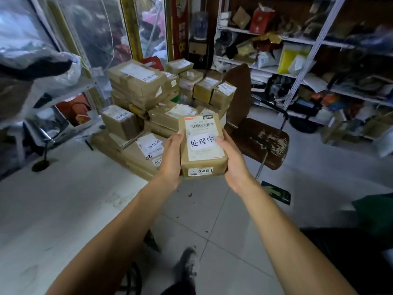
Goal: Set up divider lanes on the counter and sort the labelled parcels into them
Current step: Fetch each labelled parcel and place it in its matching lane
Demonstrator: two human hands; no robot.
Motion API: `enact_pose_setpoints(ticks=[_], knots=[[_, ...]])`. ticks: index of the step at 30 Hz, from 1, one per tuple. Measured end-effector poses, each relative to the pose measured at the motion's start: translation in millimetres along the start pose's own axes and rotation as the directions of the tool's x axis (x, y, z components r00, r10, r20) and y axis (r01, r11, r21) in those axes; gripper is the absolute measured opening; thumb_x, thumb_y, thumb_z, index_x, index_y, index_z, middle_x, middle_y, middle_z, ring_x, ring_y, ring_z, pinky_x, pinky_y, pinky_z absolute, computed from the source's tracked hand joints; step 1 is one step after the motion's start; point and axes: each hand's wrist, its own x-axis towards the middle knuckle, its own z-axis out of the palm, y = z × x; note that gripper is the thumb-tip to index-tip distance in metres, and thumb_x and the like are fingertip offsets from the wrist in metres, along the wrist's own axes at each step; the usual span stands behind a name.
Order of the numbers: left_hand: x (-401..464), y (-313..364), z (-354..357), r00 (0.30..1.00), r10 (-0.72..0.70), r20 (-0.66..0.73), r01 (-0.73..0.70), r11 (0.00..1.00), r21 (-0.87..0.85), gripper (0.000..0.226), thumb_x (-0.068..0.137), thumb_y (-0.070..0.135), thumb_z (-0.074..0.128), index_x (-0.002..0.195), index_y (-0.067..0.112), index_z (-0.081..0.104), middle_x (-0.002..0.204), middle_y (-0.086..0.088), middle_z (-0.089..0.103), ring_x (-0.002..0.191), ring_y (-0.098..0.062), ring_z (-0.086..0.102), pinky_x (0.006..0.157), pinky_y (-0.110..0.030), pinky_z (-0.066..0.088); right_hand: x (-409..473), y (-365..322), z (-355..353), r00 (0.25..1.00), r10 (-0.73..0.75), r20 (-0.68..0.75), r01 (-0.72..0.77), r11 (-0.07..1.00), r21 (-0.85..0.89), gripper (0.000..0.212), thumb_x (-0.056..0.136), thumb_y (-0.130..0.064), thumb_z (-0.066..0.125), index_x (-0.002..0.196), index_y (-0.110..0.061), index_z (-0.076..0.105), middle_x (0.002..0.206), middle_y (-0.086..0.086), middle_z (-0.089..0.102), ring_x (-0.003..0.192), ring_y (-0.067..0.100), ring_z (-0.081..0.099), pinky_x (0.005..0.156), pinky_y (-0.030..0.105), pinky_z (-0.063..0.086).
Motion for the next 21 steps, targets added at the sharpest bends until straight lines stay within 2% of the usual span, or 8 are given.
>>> enact_pose_setpoints(ticks=[3,5,6,9,13,15,18,21], knots=[[33,17,13,0.994,0.097,-0.051,-0.098,0.995,-0.017,0.056,0.102,0.058,0.043,0.139,0.019,0.058,0.123,-0.011,0.073,0.108,-0.031,0.073,0.084,-0.044,0.063,54,-11,-2,0.999,0.021,0.045,-0.021,1.0,0.007,0.061,0.089,-0.035,0.063,0.148,-0.03,0.05,0.13,0.003,0.07,0.119,0.027,0.068,0.107,0.053,0.048],[60,24,21,0.991,0.108,-0.084,-0.11,0.994,-0.025,0.05,0.108,0.05,0.031,0.128,0.019,0.065,0.105,-0.007,0.079,0.09,-0.022,0.077,0.062,-0.029,0.061,94,-20,-3,0.997,0.026,0.073,-0.026,1.0,0.0,0.048,0.098,-0.027,0.06,0.146,-0.022,0.053,0.126,0.006,0.072,0.114,0.026,0.07,0.103,0.049,0.052],[72,30,25,0.989,0.114,-0.095,-0.119,0.992,-0.042,0.051,0.108,0.05,0.028,0.127,0.02,0.065,0.099,-0.004,0.08,0.084,-0.02,0.078,0.058,-0.026,0.059,113,-25,-2,0.995,0.036,0.092,-0.035,0.999,-0.014,0.043,0.101,-0.024,0.057,0.144,-0.018,0.055,0.124,0.007,0.073,0.112,0.027,0.071,0.101,0.047,0.054],[114,45,30,0.979,0.146,-0.143,-0.159,0.983,-0.087,0.055,0.107,0.054,0.028,0.141,0.021,0.055,0.113,-0.008,0.077,0.097,-0.027,0.076,0.064,-0.033,0.061,168,-38,-1,0.983,0.094,0.159,-0.087,0.995,-0.051,0.035,0.102,-0.024,0.053,0.135,-0.014,0.062,0.117,0.008,0.076,0.107,0.026,0.072,0.091,0.039,0.059],[166,60,25,0.924,0.213,-0.318,-0.253,0.963,-0.089,0.064,0.099,0.067,0.039,0.146,0.024,0.049,0.132,-0.012,0.067,0.107,-0.029,0.073,0.071,-0.037,0.063,236,-53,6,0.956,0.129,0.264,-0.089,0.984,-0.157,0.029,0.103,-0.023,0.054,0.127,-0.013,0.066,0.104,0.006,0.079,0.092,0.021,0.076,0.069,0.027,0.06],[185,61,20,0.895,0.224,-0.385,-0.276,0.957,-0.084,0.072,0.092,0.072,0.044,0.148,0.028,0.046,0.138,-0.009,0.063,0.112,-0.028,0.071,0.074,-0.039,0.063,260,-55,12,0.935,0.145,0.323,-0.084,0.977,-0.197,0.029,0.104,-0.023,0.052,0.128,-0.013,0.065,0.106,0.008,0.078,0.094,0.023,0.076,0.071,0.028,0.06],[200,66,12,0.853,0.229,-0.469,-0.301,0.95,-0.084,0.054,0.105,0.059,0.032,0.142,0.026,0.051,0.125,-0.01,0.071,0.103,-0.027,0.075,0.064,-0.035,0.062,293,-49,21,0.88,0.197,0.433,-0.099,0.966,-0.239,0.033,0.106,-0.025,0.047,0.133,-0.014,0.062,0.119,0.013,0.074,0.109,0.031,0.072,0.085,0.036,0.061],[211,68,10,0.81,0.244,-0.533,-0.319,0.946,-0.051,0.051,0.108,0.053,0.027,0.136,0.024,0.057,0.113,-0.005,0.077,0.098,-0.024,0.076,0.066,-0.033,0.061,321,-40,25,0.819,0.246,0.518,-0.122,0.957,-0.262,0.034,0.108,-0.025,0.044,0.136,-0.014,0.059,0.121,0.016,0.072,0.111,0.032,0.071,0.087,0.038,0.061]])
